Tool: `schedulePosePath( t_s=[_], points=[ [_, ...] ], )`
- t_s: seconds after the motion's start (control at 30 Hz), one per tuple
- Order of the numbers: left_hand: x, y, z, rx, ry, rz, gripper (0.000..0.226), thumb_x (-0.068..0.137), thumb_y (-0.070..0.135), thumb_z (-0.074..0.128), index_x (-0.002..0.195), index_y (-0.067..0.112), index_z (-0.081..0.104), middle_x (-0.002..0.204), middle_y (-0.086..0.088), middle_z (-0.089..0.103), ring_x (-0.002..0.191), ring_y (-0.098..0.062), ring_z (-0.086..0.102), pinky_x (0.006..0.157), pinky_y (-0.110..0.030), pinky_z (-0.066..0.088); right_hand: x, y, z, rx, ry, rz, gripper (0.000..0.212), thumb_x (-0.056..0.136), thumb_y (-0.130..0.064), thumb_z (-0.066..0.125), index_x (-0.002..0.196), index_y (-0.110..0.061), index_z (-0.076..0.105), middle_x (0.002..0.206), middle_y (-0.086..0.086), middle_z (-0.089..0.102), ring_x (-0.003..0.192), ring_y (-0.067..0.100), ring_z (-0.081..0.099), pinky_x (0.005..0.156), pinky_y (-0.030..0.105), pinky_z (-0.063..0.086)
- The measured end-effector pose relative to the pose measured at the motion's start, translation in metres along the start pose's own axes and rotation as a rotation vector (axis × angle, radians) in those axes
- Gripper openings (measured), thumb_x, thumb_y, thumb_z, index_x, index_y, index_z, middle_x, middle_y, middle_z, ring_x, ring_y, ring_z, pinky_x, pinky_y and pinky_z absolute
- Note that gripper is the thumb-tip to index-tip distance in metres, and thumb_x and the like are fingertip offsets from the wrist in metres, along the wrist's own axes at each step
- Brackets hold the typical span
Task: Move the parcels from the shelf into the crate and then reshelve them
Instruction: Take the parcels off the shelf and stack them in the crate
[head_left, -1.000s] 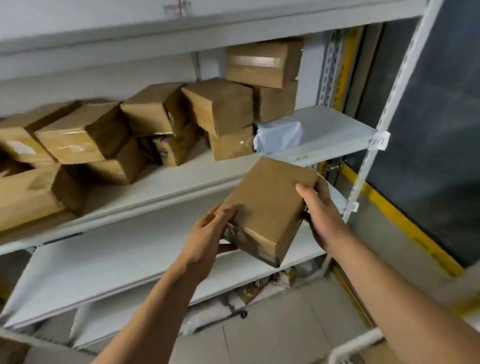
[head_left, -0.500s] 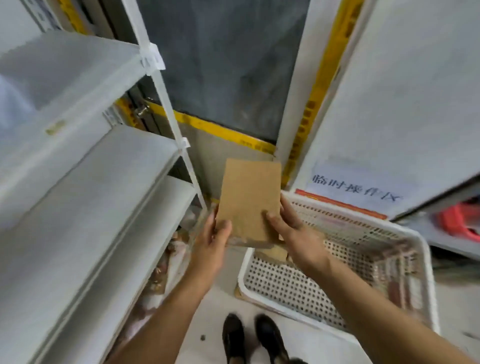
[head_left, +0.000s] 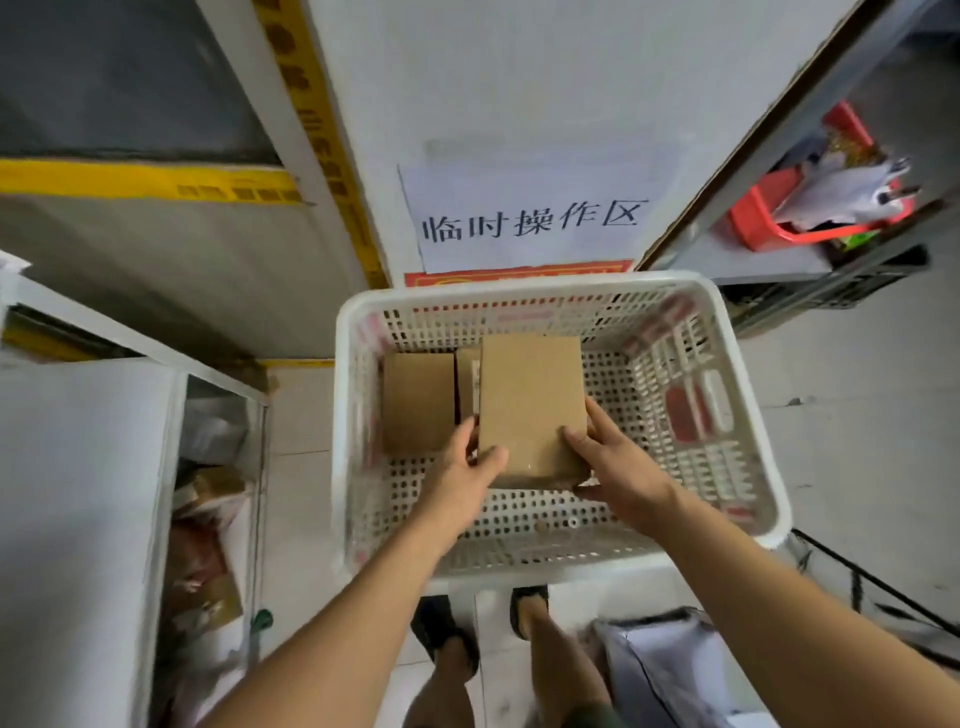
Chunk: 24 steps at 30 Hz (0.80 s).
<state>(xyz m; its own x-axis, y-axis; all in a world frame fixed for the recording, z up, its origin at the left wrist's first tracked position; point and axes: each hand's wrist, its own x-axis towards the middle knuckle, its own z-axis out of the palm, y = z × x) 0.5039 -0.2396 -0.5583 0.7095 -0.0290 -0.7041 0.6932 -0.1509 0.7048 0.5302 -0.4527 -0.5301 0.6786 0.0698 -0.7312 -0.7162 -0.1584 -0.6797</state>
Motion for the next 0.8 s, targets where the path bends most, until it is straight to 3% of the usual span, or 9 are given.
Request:
schedulePosePath(
  t_s=[0.07, 0.17, 0.3, 0.4, 0.47, 0.53, 0.57, 0.67, 0.8],
  points=[
    [0.034, -0.002, 0.026, 0.043, -0.008, -0.011, 0.077, 0.098, 0.046, 0.069, 0.163, 0.037, 0.03, 0.151, 0.011, 0.05, 0.129, -0.016, 0.056, 0.104, -0.037, 0.053, 0.034, 0.018, -0.027, 0.021, 0.047, 0.032, 0.059, 0.111, -0.029, 0.054, 0.157, -0.057, 0.031, 0.141, -0.008, 0.059, 0.127, 0.021, 0.059, 0.104, 0.059, 0.05],
    [0.086, -0.006, 0.063, 0.082, -0.028, -0.049, 0.08, 0.094, 0.044, 0.075, 0.162, 0.037, 0.032, 0.158, 0.004, 0.046, 0.134, -0.021, 0.055, 0.108, -0.042, 0.053, 0.079, 0.04, -0.063, 0.031, 0.111, 0.049, 0.058, 0.111, -0.02, 0.053, 0.159, -0.048, 0.035, 0.132, -0.007, 0.063, 0.113, 0.018, 0.062, 0.088, 0.045, 0.054],
    [0.144, -0.012, 0.101, 0.23, -0.006, -0.056, 0.072, 0.101, 0.045, 0.065, 0.164, 0.034, 0.03, 0.16, 0.001, 0.042, 0.13, -0.019, 0.057, 0.101, -0.03, 0.053, 0.136, 0.064, -0.096, 0.051, 0.134, 0.07, 0.058, 0.111, -0.02, 0.052, 0.159, -0.048, 0.034, 0.141, -0.006, 0.062, 0.117, 0.019, 0.061, 0.09, 0.047, 0.049],
    [0.177, -0.025, 0.117, 0.247, 0.008, -0.067, 0.064, 0.106, 0.036, 0.059, 0.164, 0.032, 0.03, 0.145, 0.007, 0.049, 0.097, -0.005, 0.061, 0.07, -0.015, 0.055, 0.173, 0.081, -0.107, 0.036, 0.124, 0.062, 0.059, 0.111, -0.023, 0.053, 0.16, -0.048, 0.032, 0.145, -0.005, 0.058, 0.121, 0.021, 0.059, 0.09, 0.048, 0.049],
    [0.193, -0.035, 0.121, 0.254, 0.059, -0.08, 0.062, 0.105, 0.034, 0.063, 0.161, 0.03, 0.036, 0.138, 0.012, 0.049, 0.101, -0.008, 0.062, 0.084, -0.025, 0.06, 0.193, 0.092, -0.108, 0.043, 0.114, 0.066, 0.061, 0.111, -0.021, 0.054, 0.162, -0.045, 0.031, 0.15, -0.003, 0.054, 0.125, 0.024, 0.058, 0.097, 0.053, 0.053],
    [0.205, -0.045, 0.125, 0.321, 0.132, -0.07, 0.064, 0.1, 0.037, 0.069, 0.157, 0.027, 0.043, 0.145, 0.002, 0.055, 0.122, -0.019, 0.061, 0.105, -0.04, 0.055, 0.209, 0.103, -0.105, 0.035, 0.126, 0.079, 0.061, 0.111, -0.018, 0.053, 0.162, -0.044, 0.032, 0.15, -0.002, 0.052, 0.128, 0.026, 0.057, 0.101, 0.055, 0.054],
    [0.21, -0.05, 0.127, 0.363, 0.173, -0.061, 0.062, 0.098, 0.035, 0.072, 0.154, 0.025, 0.047, 0.144, -0.002, 0.057, 0.126, -0.022, 0.061, 0.108, -0.043, 0.053, 0.215, 0.108, -0.103, 0.042, 0.131, 0.081, 0.061, 0.111, -0.017, 0.053, 0.161, -0.044, 0.033, 0.151, -0.002, 0.052, 0.13, 0.027, 0.056, 0.102, 0.055, 0.054],
    [0.222, -0.056, 0.133, 0.519, 0.293, 0.007, 0.044, 0.097, 0.013, 0.069, 0.141, 0.018, 0.06, 0.126, -0.004, 0.064, 0.112, -0.021, 0.065, 0.097, -0.036, 0.056, 0.228, 0.125, -0.099, 0.036, 0.137, 0.075, 0.063, 0.109, -0.019, 0.056, 0.157, -0.054, 0.036, 0.16, 0.0, 0.048, 0.138, 0.028, 0.053, 0.111, 0.059, 0.05],
    [0.23, -0.058, 0.129, 0.545, 0.284, 0.035, 0.036, 0.095, 0.007, 0.068, 0.129, 0.014, 0.061, 0.115, -0.002, 0.065, 0.102, -0.02, 0.064, 0.092, -0.034, 0.057, 0.233, 0.126, -0.094, -0.038, 0.196, 0.065, 0.062, 0.109, -0.024, 0.055, 0.156, -0.057, 0.032, 0.16, -0.004, 0.048, 0.14, 0.024, 0.052, 0.115, 0.054, 0.048]
  ],
)
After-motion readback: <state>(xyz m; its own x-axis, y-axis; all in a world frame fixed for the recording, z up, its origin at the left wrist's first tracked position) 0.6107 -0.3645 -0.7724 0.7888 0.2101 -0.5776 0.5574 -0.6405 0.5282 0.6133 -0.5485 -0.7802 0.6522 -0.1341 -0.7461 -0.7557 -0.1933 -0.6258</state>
